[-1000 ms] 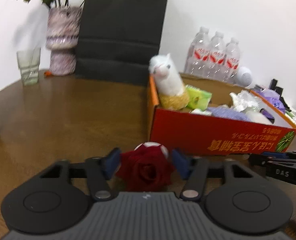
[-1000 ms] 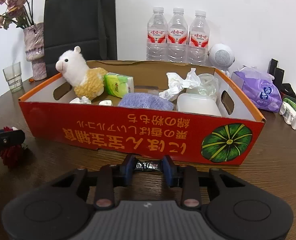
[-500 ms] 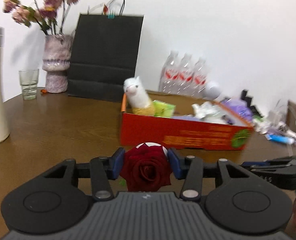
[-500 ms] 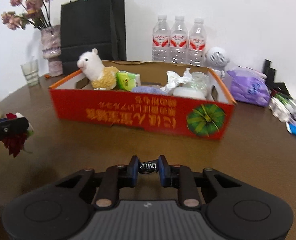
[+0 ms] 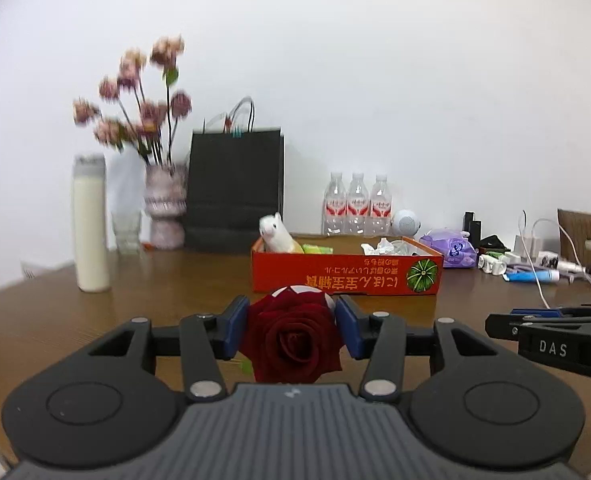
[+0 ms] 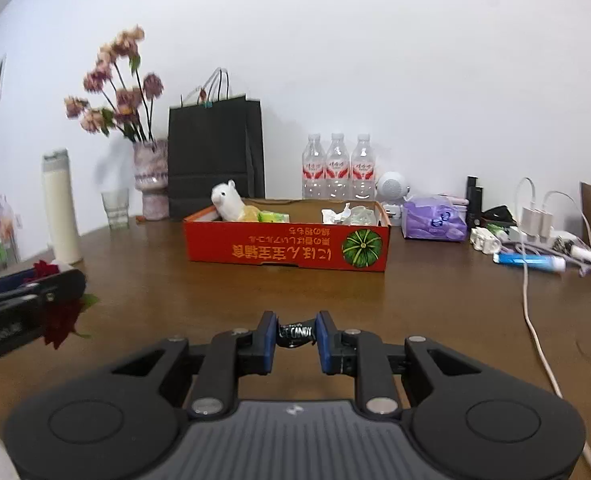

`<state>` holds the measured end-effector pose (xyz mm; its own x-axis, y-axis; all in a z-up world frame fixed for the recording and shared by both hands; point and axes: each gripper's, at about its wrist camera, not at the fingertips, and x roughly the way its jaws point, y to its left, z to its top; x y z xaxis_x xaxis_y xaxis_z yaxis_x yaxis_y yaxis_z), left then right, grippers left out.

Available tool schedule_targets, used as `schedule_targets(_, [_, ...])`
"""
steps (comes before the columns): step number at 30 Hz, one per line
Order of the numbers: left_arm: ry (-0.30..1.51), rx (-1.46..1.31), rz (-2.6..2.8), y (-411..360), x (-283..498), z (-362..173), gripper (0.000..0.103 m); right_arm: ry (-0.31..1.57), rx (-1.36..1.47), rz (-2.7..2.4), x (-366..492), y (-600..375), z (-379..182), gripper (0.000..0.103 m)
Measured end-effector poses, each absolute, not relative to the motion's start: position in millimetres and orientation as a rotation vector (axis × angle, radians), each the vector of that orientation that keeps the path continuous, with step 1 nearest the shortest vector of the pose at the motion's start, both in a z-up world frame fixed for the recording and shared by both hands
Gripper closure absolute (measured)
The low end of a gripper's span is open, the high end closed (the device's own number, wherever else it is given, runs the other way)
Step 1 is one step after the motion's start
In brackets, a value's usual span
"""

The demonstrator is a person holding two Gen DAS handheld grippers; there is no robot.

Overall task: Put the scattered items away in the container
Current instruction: 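Lift the rose and hair tie and carry both over the box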

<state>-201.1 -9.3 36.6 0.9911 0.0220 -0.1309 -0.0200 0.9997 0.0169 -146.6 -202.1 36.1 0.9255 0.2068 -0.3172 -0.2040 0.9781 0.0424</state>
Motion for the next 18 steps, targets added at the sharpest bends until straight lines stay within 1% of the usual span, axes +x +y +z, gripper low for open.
schedule_targets(5, [0.165, 0.02, 0.008, -16, -226, 24, 0.054, 0.259, 0.039, 0.215, -196, -199, 21, 0.083])
schedule_targets(6, [0.158, 0.023, 0.006, -18, -230, 23, 0.058, 0.252, 0.047, 0.215, -202, -199, 20, 0.083])
schedule_targets(7, [0.147, 0.029, 0.003, -20, -233, 24, 0.06, 0.242, 0.052, 0.216, -206, -198, 20, 0.083])
schedule_targets(9, [0.123, 0.033, 0.001, -22, -240, 25, 0.063, 0.207, 0.05, 0.214, -216, -198, 22, 0.083])
schedule_targets(11, [0.098, 0.032, -0.013, -25, -244, 28, 0.063, 0.172, 0.036, 0.213, -223, -197, 25, 0.083])
schedule_targets(12, [0.088, 0.029, -0.016, -26, -246, 28, 0.066, 0.161, 0.025, 0.215, -226, -196, 26, 0.083])
schedule_targets(14, [0.077, 0.033, -0.016, -29, -245, 23, 0.079, 0.156, 0.024, 0.216, -226, -195, 26, 0.083])
schedule_targets(15, [0.095, 0.033, -0.014, -32, -239, 18, 0.092, 0.163, 0.028, 0.216, -224, -195, 25, 0.083])
schedule_targets(17, [0.186, -0.006, -0.043, -28, -228, 14, 0.093, 0.195, 0.041, 0.215, -217, -193, 21, 0.083])
schedule_targets(18, [0.208, -0.032, -0.06, -23, -228, 15, 0.086, 0.208, 0.045, 0.216, -215, -192, 19, 0.083])
